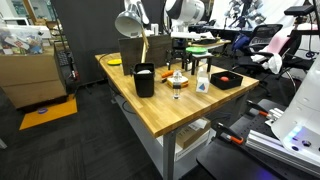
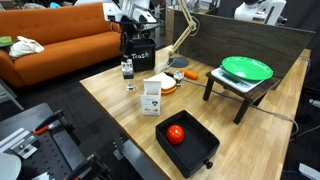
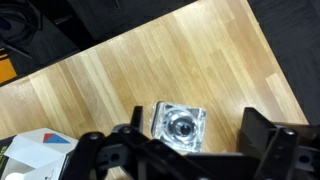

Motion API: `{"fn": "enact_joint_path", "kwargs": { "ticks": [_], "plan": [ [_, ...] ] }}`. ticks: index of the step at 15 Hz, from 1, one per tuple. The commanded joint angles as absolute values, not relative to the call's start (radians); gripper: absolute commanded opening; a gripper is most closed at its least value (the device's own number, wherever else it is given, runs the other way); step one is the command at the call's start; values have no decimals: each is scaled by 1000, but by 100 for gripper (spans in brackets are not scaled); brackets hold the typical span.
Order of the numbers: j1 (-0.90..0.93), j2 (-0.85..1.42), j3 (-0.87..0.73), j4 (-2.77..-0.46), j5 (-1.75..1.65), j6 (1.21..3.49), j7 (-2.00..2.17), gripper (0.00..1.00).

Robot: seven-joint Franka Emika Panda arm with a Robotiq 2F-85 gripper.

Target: Move the glass object to the left.

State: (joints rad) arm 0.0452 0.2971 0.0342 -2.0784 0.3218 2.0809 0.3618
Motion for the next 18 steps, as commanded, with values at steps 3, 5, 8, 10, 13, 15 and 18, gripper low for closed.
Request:
{"fn": "enact_joint_path", "kwargs": {
  "ticks": [3,5,8,10,13,15,18],
  "plan": [
    [61,356,24,-2034,287,2066,410,100],
    [66,388,23,-2008,276,2054,417,100],
    [74,433,15,-1968,246,2040,431,100],
    [76,454,11,-1948,228,2033,444,100],
    [73,474,12,-1933,230,2035,439,74],
    [69,478,16,-1927,243,2032,432,60],
    [69,476,19,-1927,252,2022,431,37]
  ]
}}
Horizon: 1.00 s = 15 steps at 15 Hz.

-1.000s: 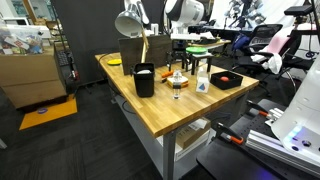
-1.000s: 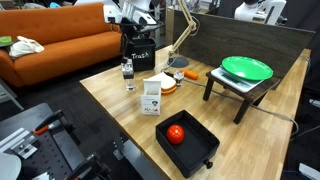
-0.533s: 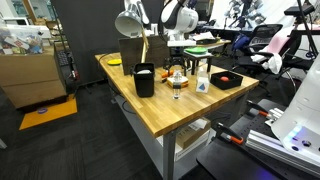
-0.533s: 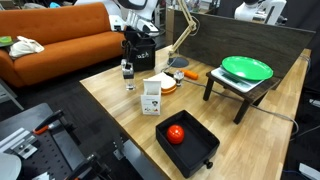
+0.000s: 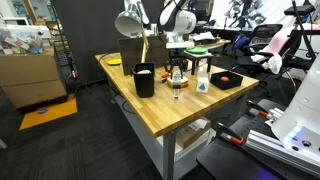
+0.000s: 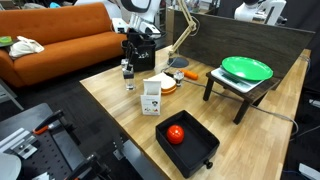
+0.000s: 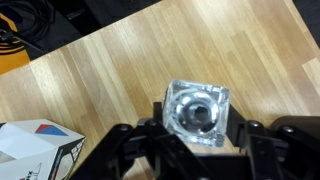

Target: Move the glass object to the left.

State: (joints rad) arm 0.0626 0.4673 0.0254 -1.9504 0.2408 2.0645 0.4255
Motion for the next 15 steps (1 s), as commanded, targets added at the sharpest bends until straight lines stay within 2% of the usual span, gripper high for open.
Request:
{"fn": "enact_joint_path", "kwargs": {
  "ticks": [1,2,15],
  "plan": [
    [70,475,19,-1929,252,2019,432,31],
    [69,475,18,-1932,254,2015,432,26],
    [62,311,40,-2064,258,2009,300,26]
  ]
}}
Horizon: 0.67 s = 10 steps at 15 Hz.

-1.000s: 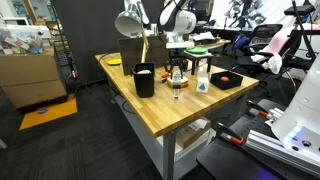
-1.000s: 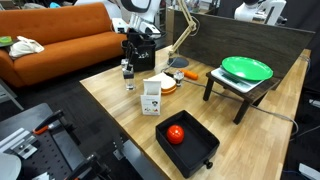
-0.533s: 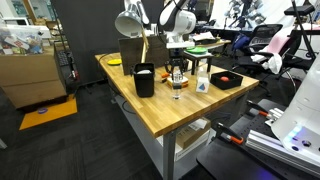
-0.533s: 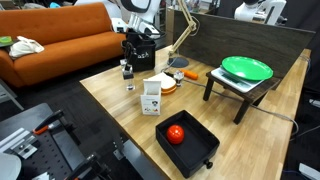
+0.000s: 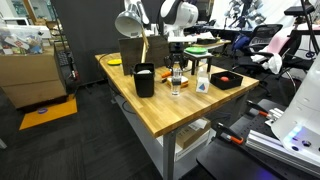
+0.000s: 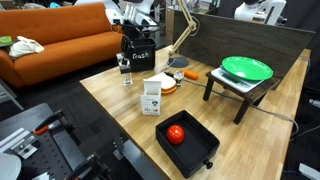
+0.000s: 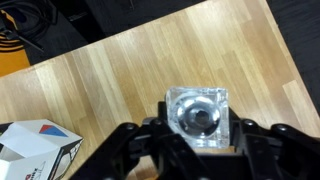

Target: Move the glass object to the left.

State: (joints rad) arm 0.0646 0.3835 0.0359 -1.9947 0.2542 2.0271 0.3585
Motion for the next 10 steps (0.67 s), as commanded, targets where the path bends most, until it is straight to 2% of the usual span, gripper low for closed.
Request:
{"fn": "enact_joint_path", "kwargs": {
  "ticks": [1,10],
  "plan": [
    [60,291,42,-2088,259,2005,279,26],
    [60,201,37,-2195,205,1971,174,26]
  ]
}}
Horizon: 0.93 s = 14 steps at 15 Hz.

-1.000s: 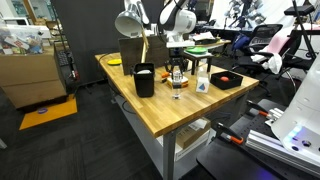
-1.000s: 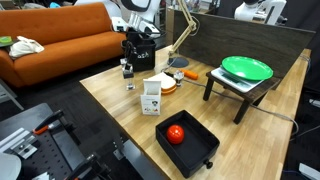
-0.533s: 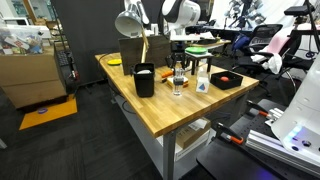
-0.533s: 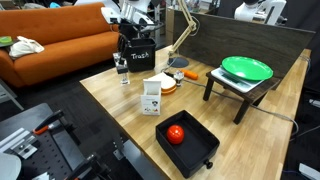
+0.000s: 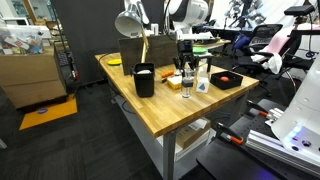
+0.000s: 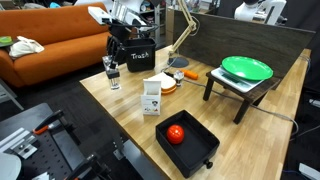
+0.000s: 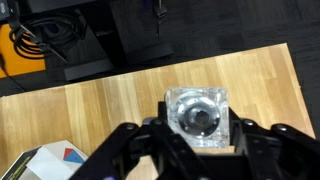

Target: Move the glass object to the left.

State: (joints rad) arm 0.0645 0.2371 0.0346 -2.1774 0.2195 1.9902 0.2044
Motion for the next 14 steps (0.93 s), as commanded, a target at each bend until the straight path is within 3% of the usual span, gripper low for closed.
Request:
{"fn": "enact_joint_path", "kwargs": {
  "ticks": [1,14],
  "plan": [
    [62,202,42,-2189,208,1971,165,26],
    [135,334,111,-1980,138,1905,120,26]
  ]
}}
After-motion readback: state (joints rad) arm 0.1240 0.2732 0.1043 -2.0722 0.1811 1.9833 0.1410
